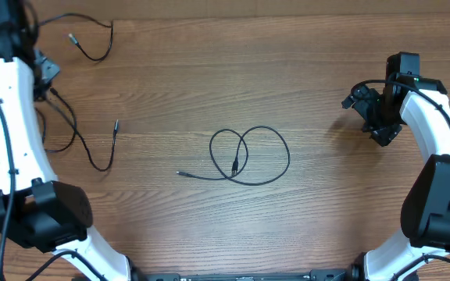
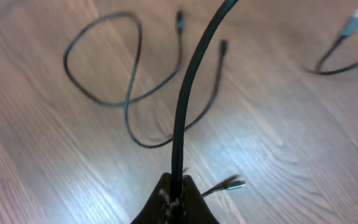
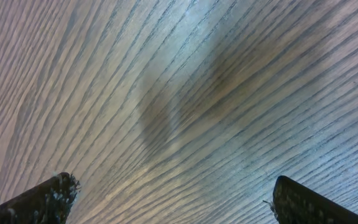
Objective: Untangle cables
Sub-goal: 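Carry the cable to the upper left and lay it down with the left gripper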
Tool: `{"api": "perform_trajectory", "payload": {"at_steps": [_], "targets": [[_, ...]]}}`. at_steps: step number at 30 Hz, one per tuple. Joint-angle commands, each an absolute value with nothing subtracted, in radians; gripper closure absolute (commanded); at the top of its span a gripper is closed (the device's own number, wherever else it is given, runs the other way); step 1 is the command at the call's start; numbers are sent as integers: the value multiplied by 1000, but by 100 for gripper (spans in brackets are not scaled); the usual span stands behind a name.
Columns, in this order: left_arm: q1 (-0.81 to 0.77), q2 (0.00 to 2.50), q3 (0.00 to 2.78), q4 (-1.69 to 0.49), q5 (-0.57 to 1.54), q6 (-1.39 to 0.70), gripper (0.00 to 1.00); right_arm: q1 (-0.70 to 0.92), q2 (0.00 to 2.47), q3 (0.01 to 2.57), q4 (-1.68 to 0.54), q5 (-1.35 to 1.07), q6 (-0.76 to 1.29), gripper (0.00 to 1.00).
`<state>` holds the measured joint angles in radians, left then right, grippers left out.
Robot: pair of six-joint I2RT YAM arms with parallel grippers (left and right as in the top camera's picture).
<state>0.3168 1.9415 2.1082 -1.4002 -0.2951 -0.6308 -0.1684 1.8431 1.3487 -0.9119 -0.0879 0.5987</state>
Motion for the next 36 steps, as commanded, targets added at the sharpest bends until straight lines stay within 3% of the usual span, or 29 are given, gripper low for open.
{"api": "perform_trajectory", "payload": {"at_steps": [1, 21, 36], "targets": [[357, 1996, 2118, -1435, -212, -655, 96, -170, 1835, 1348, -908, -76, 598, 0], [505, 2318, 2114, -1561, -221, -594, 96, -170, 1835, 1348, -908, -76, 598, 0], [690, 2343, 2024, -1558, -272, -617, 96, -170, 1835, 1348, -908, -76, 598, 0]]}}
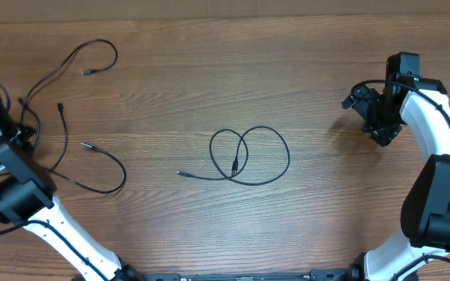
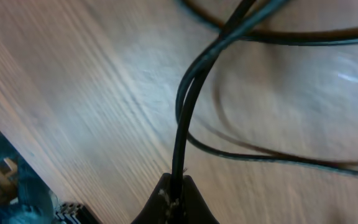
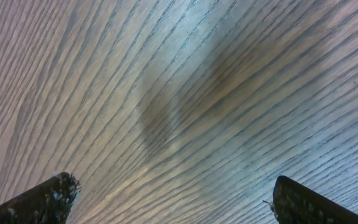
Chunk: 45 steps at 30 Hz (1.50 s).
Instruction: Untangle cables
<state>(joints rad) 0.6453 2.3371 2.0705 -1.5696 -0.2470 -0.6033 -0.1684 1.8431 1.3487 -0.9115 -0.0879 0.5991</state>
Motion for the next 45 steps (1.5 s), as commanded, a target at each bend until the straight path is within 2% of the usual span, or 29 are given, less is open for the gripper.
{"api": "perform_trajectory", "payload": {"at_steps": [1, 4, 8, 12, 16, 21, 24, 26, 27, 28, 29, 37, 45], "targets": [[702, 2343, 2008, -1548, -268, -618, 96, -170, 1835, 1348, -908, -76, 598, 0], [757, 2343, 1940, -1503, -202, -617, 95, -170, 1835, 1348, -908, -76, 598, 0], [782, 2343, 1932, -1488, -125, -601, 88, -170, 1835, 1348, -908, -75, 598, 0], [787, 2343, 1934, -1467, 6, -488, 83, -170, 1835, 1348, -908, -76, 598, 0], [787, 2343, 1985, -1476, 190, -341, 71, -170, 1835, 1348, -908, -75, 598, 0], [787, 2343, 2153, -1580, 237, -317, 41, -170, 1835, 1348, -908, -76, 598, 0], [785, 2343, 2292, -1658, 238, -318, 35, -170, 1835, 1348, -908, -76, 598, 0], [778, 2343, 2336, -1691, 258, -317, 41, -170, 1835, 1348, -908, -75, 598, 0], [772, 2342, 2346, -1691, 276, -315, 55, -170, 1835, 1348, -908, -75, 598, 0], [766, 2341, 2346, -1691, 294, -301, 86, -170, 1835, 1348, -908, -75, 598, 0], [756, 2341, 2344, -1691, 313, -286, 96, -170, 1835, 1348, -908, -75, 598, 0], [619, 2341, 2247, -1686, 296, -284, 96, -170, 1835, 1348, -909, -76, 598, 0], [485, 2341, 2111, -1621, 88, -408, 89, -170, 1835, 1348, -908, -76, 598, 0]]}}
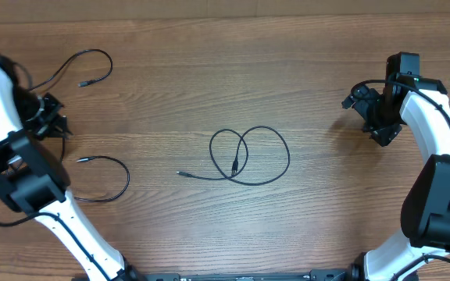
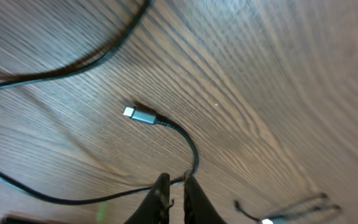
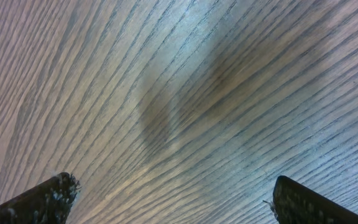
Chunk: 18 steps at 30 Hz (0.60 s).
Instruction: Untangle cables
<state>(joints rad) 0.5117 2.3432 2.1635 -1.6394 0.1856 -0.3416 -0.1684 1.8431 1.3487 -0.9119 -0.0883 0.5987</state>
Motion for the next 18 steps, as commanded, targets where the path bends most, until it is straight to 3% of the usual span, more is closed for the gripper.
{"api": "perform_trajectory", "payload": {"at_steps": [1, 5, 14, 18], "targets": [[472, 2341, 2092, -1613, 89, -419, 89, -170, 1835, 1348, -908, -76, 598, 0], [424, 2341, 2004, -1563, 88, -451, 88, -170, 1835, 1348, -908, -75, 598, 0], [366, 2341, 1834, -1430, 84, -500, 66, -170, 1835, 1348, -908, -76, 598, 0], [364, 2341, 1818, -1404, 78, -508, 71, -170, 1835, 1348, -908, -76, 598, 0]]}}
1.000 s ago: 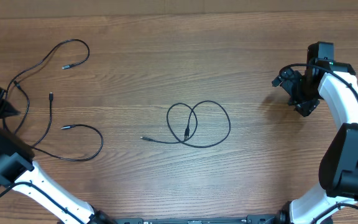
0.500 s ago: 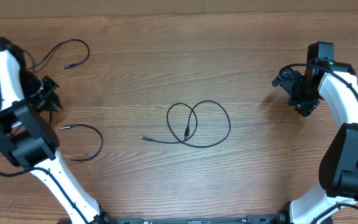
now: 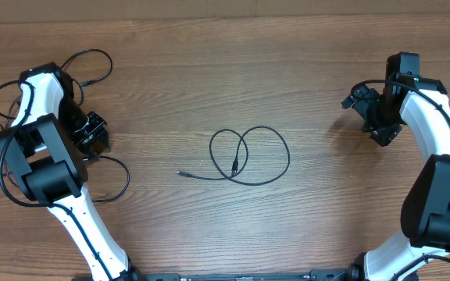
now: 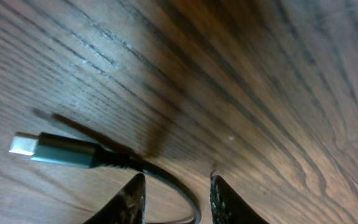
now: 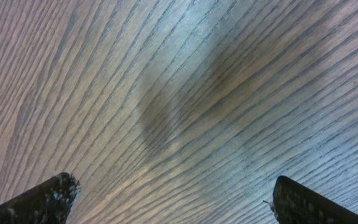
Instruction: Untangle cables
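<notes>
A thin black cable [image 3: 288, 156] lies in a crossed double loop at the table's middle. Two more black cables lie at the left: one curls at the far left [image 3: 100, 56], the other bends nearer the front [image 3: 124, 176]. My left gripper [image 3: 94, 131] is low between them, open. In the left wrist view its fingers [image 4: 133, 198] stand apart over the wood, and a cable with a silver-tipped plug [image 4: 59, 151] runs between them. My right gripper [image 3: 380, 131] is at the far right, open, with only bare wood between its fingertips [image 5: 42, 200].
The wooden table [image 3: 326, 62] runs out of view at the left edge, where parts of the left cables and the left arm's own wiring [image 3: 2, 97] loop. Both white arms rise from the front corners.
My left gripper was shut on a black cable near the left edge. It now stands a little further right, open, with the cable lying loose between its fingers. The right arm is unchanged.
My left gripper first held a black cable up at the far left corner, with the left cables spread beside it. It then sat at the left edge, still shut, and the cables had shifted. Then it was low over the table. Now it is open.
</notes>
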Tool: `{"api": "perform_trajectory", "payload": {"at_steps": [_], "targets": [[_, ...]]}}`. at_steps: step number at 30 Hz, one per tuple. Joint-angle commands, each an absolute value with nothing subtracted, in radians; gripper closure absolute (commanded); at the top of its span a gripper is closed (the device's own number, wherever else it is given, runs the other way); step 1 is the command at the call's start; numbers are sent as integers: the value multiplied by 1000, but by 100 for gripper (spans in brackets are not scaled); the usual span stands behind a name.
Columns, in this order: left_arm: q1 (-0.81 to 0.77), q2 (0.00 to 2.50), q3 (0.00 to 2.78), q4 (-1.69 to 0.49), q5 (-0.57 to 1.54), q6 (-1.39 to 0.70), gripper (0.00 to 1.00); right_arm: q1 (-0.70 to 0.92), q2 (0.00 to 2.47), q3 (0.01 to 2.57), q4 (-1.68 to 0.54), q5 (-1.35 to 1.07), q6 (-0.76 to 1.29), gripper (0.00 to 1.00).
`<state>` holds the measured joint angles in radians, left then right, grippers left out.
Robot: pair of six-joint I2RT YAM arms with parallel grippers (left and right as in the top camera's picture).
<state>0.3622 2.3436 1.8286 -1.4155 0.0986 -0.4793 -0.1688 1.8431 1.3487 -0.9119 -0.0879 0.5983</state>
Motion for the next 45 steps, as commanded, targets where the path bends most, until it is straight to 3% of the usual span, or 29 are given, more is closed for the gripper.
{"api": "perform_trajectory", "payload": {"at_steps": [1, 28, 43, 45], "targets": [[364, 2341, 1822, -1406, 63, -518, 71, -170, 1835, 1348, -908, -76, 598, 0], [359, 2142, 1789, -1424, -109, -659, 72, -170, 1835, 1348, -908, -75, 598, 0], [359, 2142, 1498, -1102, -107, -663, 69, -170, 1835, 1348, -908, -75, 598, 0], [359, 2142, 1471, -1055, -108, -663, 73, -170, 1835, 1348, -908, -76, 598, 0]]}}
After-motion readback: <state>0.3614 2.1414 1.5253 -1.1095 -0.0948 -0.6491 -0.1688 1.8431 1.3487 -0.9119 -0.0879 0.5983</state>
